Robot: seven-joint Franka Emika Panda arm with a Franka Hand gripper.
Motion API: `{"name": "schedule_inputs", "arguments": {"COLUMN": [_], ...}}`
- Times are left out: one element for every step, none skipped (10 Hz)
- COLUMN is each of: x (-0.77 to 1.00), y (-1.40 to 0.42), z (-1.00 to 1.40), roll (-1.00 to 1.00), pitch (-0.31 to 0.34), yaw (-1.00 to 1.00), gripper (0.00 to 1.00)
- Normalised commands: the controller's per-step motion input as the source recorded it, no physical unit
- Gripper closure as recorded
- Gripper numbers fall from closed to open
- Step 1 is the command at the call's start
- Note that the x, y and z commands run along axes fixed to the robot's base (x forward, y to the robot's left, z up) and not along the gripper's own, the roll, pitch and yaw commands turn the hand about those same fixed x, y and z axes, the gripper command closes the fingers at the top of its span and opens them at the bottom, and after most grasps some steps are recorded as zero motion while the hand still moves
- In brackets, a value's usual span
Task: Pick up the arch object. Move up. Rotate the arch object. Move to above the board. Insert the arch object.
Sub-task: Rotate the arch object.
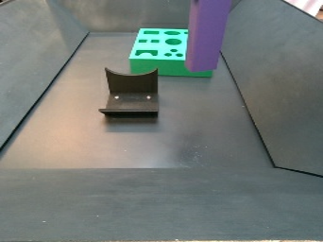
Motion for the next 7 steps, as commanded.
{"name": "schedule_inputs", "arguments": {"x": [0.03, 0.03, 0.04, 0.04, 0.04, 0.03, 0.03], "y": [0.01, 0.01, 0.01, 0.01, 0.01, 0.01, 0.01], "z": [-0.04, -0.02, -0.01, 0.0, 0.0, 0.01, 0.01], "roll": [-0.04, -0.04, -0.05, -0.05, -0.06, -0.06, -0.07], "pitch": [0.053, 0.055, 0.058, 0.065, 0.068, 0.078, 0.09], "yaw": [-1.0, -1.0, -1.0, -1.0, -1.0, -1.0, -1.0], "gripper": [1.0, 1.0, 1.0, 1.0, 1.0, 1.0, 1.0]}}
